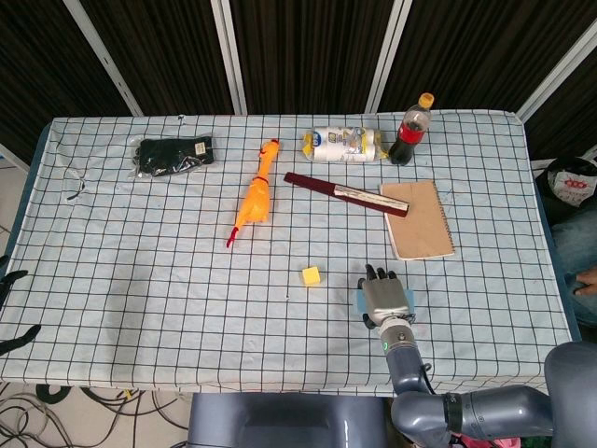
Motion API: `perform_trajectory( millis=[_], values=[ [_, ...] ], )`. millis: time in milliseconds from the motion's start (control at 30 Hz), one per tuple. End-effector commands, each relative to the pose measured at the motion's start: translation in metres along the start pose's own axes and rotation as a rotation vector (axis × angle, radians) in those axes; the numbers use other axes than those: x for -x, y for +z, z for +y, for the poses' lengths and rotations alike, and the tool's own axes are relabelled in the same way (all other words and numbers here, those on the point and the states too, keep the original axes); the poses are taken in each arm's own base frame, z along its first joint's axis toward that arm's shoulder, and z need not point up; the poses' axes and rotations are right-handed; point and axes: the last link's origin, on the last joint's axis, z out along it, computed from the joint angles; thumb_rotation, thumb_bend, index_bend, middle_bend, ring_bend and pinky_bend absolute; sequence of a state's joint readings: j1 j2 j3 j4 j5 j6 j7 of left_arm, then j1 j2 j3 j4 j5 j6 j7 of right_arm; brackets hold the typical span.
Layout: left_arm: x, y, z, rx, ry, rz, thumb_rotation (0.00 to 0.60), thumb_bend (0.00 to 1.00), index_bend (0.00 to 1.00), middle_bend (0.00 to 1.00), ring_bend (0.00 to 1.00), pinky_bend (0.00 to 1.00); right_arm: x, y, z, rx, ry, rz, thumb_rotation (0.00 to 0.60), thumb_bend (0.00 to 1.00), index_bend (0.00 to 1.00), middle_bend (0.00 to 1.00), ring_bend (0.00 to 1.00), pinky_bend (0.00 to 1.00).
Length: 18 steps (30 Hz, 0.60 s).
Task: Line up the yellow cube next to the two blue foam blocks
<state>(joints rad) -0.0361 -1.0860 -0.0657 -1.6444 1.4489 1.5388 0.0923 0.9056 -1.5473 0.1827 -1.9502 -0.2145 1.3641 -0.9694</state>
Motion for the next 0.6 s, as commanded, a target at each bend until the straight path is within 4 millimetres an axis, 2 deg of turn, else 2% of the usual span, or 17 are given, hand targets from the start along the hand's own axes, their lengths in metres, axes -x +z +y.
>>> perform_trajectory(
  millis=[33, 400, 600],
  values=[
    [0.0, 0.0, 0.0, 0.0, 0.0, 0.0, 0.6, 0.03, 0.23, 0.06, 0.0, 0.0, -0.0001, -0.0005, -0.0001, 0.0, -0.002, 0.0, 0.6, 0.33, 0.3, 0.0, 0.05, 0.1],
    [0.0, -0.0003, 0.0001, 0.0, -0.001, -0.002, 0.6, 0.03, 0.23, 0.06, 0.0, 0.0, 0.0005, -0.0033, -0.0028, -0.006, 0.002, -0.002, 0.6, 0.33, 0.3, 0.0, 0.05, 0.1],
    [0.0, -0.0003, 0.0001, 0.0, 0.0, -0.002, 0.6, 0.03, 0.23, 0.06, 0.0, 0.0, 0.0008, -0.0028, -0.0046, -0.008, 0.004, -0.004, 0.6, 0.33, 0.16, 0.0, 0.05, 0.1]
  ],
)
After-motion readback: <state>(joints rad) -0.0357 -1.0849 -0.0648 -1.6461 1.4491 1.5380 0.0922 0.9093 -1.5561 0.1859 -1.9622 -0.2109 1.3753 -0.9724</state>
